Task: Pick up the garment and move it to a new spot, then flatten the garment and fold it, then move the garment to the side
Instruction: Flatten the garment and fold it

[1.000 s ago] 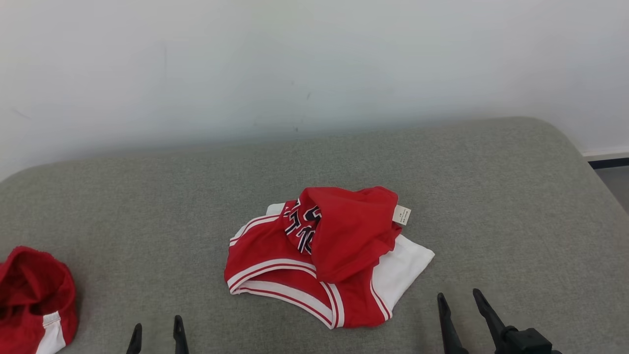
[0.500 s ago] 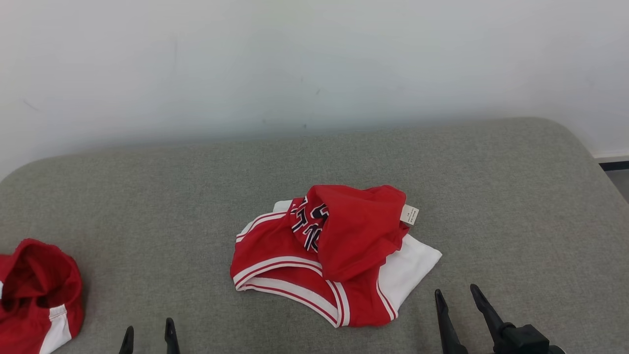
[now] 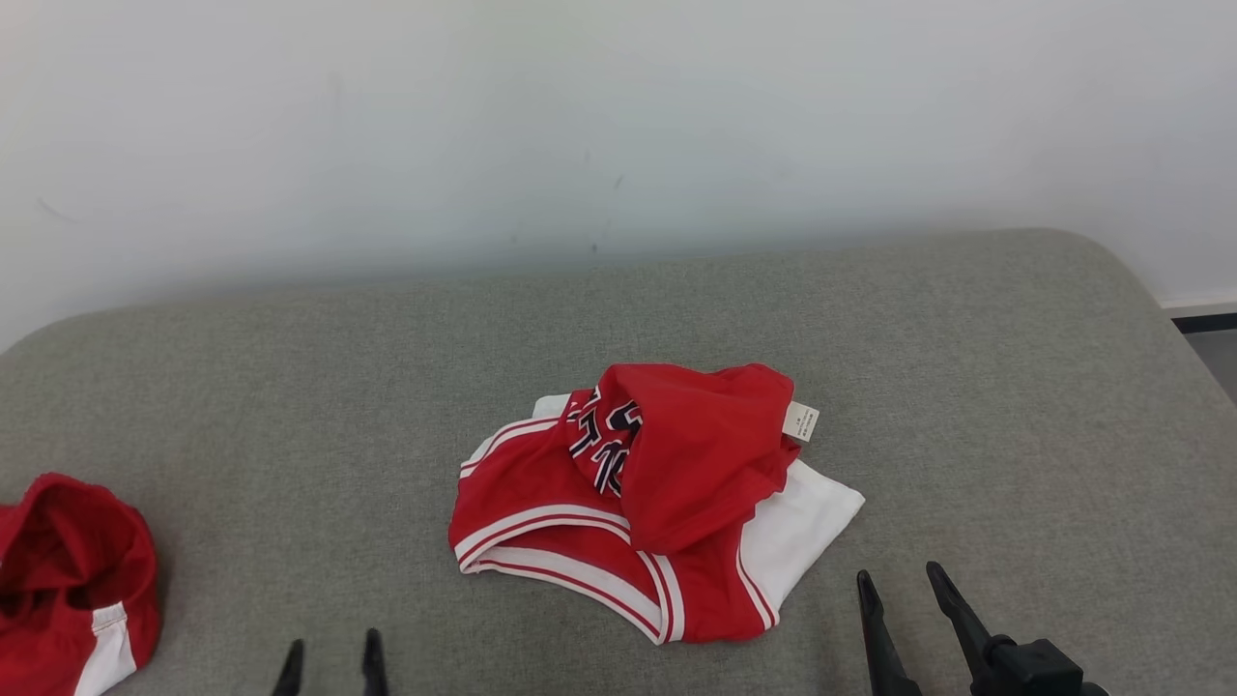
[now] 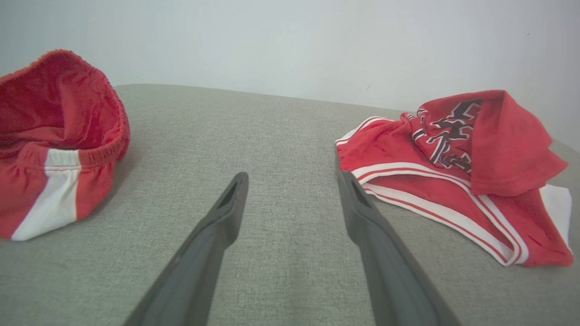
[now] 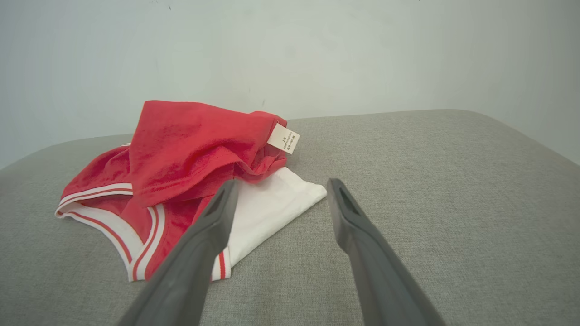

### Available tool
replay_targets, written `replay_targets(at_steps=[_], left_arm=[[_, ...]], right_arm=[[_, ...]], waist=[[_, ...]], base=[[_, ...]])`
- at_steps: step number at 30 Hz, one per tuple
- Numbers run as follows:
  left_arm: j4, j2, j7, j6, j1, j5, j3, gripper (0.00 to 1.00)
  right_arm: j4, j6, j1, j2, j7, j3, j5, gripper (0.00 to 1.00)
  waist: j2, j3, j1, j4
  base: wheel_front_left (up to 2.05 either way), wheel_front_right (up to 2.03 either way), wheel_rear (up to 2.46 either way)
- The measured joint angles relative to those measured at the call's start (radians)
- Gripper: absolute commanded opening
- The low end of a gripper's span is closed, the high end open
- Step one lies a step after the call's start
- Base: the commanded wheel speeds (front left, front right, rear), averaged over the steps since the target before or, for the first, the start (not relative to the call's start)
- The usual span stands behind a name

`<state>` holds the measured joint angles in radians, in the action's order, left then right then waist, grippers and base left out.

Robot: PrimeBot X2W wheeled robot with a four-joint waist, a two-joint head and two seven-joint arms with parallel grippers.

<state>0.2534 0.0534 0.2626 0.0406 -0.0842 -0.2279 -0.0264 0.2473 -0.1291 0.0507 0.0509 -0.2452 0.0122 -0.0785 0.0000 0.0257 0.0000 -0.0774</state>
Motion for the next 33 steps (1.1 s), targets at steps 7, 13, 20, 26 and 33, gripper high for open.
replay_targets(at_steps=[7, 13, 20, 26, 33], left_arm=[[0.068, -0.002, -0.019, 0.049, 0.071, -0.031, -0.104, 1.00], [0.169, -0.003, -0.142, 0.081, 0.190, -0.161, -0.281, 1.00], [0.253, -0.003, -0.212, 0.004, 0.260, -0.384, -0.379, 1.00], [0.310, -0.004, -0.229, -0.111, 0.301, -0.529, -0.463, 1.00], [0.379, -0.004, -0.197, -0.187, 0.350, -0.616, -0.540, 1.00]], right_arm=[[0.002, 0.000, -0.005, 0.000, 0.000, 0.006, -0.012, 1.00], [-0.001, 0.000, -0.012, 0.000, 0.006, 0.018, -0.021, 1.00], [-0.003, 0.000, -0.015, 0.000, 0.008, 0.018, -0.023, 1.00], [-0.010, 0.000, -0.021, 0.000, 0.008, 0.017, -0.021, 1.00], [-0.015, 0.000, -0.026, 0.000, 0.008, 0.024, -0.021, 1.00]], waist=[[0.0000, 0.000, 0.0000, -0.010], [0.0001, -0.004, 0.0000, -0.064], [0.0001, -0.018, 0.0000, -0.148], [0.0001, -0.037, 0.0001, -0.221], [0.0000, -0.063, 0.0001, -0.275]], base=[[0.00, 0.00, 0.00], [0.00, 0.00, 0.00], [0.00, 0.00, 0.00], [0.00, 0.00, 0.00], [0.00, 0.00, 0.00]])
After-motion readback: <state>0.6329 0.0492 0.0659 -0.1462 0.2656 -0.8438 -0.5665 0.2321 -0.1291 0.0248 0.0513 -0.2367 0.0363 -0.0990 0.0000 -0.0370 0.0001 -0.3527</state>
